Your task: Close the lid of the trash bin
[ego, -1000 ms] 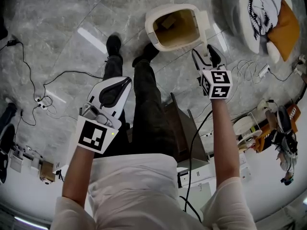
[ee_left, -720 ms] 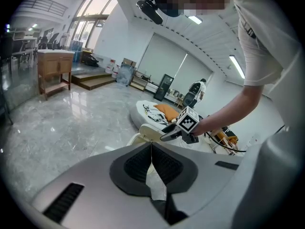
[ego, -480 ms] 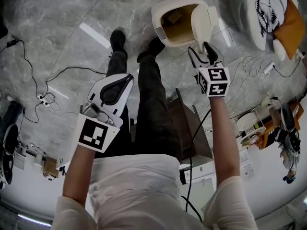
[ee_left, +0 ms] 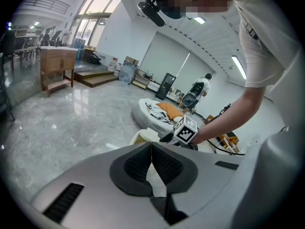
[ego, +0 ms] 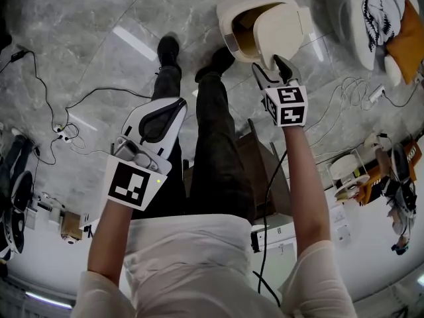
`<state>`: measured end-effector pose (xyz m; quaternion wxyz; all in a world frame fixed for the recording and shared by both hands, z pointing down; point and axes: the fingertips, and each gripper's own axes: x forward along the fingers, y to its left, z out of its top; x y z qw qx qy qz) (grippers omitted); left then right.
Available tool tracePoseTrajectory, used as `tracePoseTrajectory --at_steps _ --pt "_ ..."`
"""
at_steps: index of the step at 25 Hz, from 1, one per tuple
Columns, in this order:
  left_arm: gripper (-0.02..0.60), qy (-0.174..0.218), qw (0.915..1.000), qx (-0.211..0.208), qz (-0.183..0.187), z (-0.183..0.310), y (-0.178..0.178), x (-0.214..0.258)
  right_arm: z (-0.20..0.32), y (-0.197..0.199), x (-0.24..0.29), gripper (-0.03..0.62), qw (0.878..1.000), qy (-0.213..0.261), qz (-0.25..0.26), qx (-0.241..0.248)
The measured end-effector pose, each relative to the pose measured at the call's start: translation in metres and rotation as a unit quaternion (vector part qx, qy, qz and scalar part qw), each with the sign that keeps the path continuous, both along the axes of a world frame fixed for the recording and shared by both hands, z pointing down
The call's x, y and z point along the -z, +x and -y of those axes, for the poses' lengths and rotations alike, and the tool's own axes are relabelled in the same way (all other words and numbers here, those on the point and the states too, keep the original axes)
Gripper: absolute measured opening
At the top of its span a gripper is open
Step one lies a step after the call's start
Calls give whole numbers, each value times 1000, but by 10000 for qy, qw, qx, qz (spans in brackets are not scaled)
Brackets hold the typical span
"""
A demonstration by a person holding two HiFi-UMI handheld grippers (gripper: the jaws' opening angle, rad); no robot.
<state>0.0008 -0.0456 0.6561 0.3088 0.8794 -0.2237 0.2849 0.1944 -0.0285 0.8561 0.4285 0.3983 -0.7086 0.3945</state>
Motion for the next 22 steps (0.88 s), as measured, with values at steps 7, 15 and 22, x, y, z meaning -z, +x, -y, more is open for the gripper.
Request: tracePoseTrajectory --at_steps 7,15,22 --pt "18 -94 9999 53 -9 -2 -2 -7 -7 -15 -23 270 9997 -235 37 78" --pt "18 -86 10000 42 -22 -1 -4 -17 -14 -27 -46 276 9990 -421 47 158" --pt "18 -196 9997 168 46 2 -9 -28 -17 -37 -67 295 9981 -588 132 117"
